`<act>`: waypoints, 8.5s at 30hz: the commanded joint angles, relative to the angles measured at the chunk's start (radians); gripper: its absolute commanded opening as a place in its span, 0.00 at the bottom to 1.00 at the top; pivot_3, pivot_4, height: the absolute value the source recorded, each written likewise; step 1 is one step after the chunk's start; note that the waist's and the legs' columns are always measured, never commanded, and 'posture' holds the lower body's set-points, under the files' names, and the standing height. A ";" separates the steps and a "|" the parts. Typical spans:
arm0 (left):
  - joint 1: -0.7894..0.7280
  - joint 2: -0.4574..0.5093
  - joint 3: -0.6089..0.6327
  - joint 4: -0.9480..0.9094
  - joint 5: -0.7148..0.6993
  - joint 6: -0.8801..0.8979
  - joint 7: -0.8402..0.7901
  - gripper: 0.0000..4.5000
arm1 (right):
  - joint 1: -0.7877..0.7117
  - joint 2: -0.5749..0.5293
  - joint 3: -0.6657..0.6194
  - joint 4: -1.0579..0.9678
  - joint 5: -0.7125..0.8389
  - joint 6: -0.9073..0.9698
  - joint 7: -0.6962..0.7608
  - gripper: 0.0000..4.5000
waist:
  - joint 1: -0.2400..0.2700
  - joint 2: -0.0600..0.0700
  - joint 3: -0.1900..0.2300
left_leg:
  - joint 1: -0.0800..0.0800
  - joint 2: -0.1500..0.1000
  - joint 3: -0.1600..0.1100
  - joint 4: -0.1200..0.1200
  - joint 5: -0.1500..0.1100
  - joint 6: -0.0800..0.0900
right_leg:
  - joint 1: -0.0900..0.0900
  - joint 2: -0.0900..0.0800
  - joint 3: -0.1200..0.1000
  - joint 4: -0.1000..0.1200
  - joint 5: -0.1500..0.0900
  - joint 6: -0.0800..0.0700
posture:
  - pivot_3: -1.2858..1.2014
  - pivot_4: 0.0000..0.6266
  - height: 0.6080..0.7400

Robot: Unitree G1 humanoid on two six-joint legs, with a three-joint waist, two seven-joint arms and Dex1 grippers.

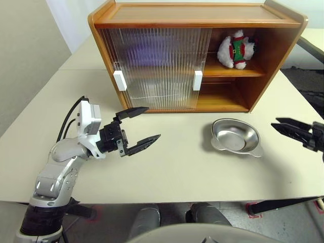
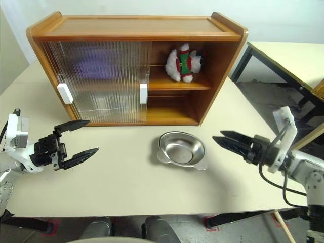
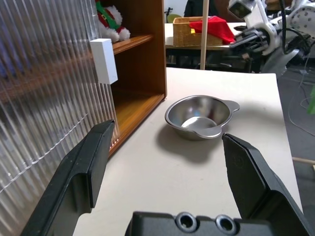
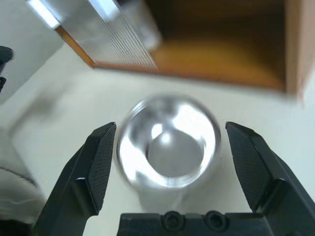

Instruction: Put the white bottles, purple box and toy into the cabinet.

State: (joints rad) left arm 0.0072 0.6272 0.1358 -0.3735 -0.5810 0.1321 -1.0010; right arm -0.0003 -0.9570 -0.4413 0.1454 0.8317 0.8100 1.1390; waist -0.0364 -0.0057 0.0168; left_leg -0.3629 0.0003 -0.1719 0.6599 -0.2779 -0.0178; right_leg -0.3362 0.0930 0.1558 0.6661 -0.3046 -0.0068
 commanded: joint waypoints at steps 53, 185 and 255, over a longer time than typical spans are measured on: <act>-0.029 0.007 -0.004 0.039 0.015 -0.014 -0.028 1.00 | -0.129 0.316 -0.203 -0.104 0.337 0.595 -0.464 0.01 | -0.008 -0.004 0.001 | 0.001 0.001 -0.002 0.001 -0.001 0.002 | -0.004 0.000 0.000 0.001 0.003 0.006 | 0.49 0.04 1.00; 0.062 0.052 0.065 0.019 -0.004 -0.011 -0.041 1.00 | -0.312 0.798 0.550 -0.318 -0.254 -0.415 -0.567 0.01 | -0.018 0.004 -0.007 | -0.002 0.010 -0.014 -0.002 -0.003 0.007 | -0.013 -0.001 -0.003 0.000 0.017 -0.004 | 0.50 0.05 1.00; 0.020 0.055 0.060 0.027 -0.012 0.015 -0.045 1.00 | -0.525 0.492 0.191 0.339 -0.535 -0.849 -0.779 0.01 | -0.016 0.005 -0.004 | -0.004 0.007 -0.012 0.001 0.001 0.010 | -0.018 -0.006 0.002 -0.001 0.022 -0.007 | 0.49 0.05 1.00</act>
State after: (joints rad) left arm 0.0235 0.6746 0.1898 -0.3470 -0.5947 0.1440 -1.0453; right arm -0.5138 -0.4429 -0.1972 0.4520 0.3113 -0.0491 0.4123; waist -0.0527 -0.0002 0.0127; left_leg -0.3674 0.0067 -0.1834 0.6605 -0.2770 -0.0081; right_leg -0.3562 0.0864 0.1574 0.6646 -0.2824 -0.0136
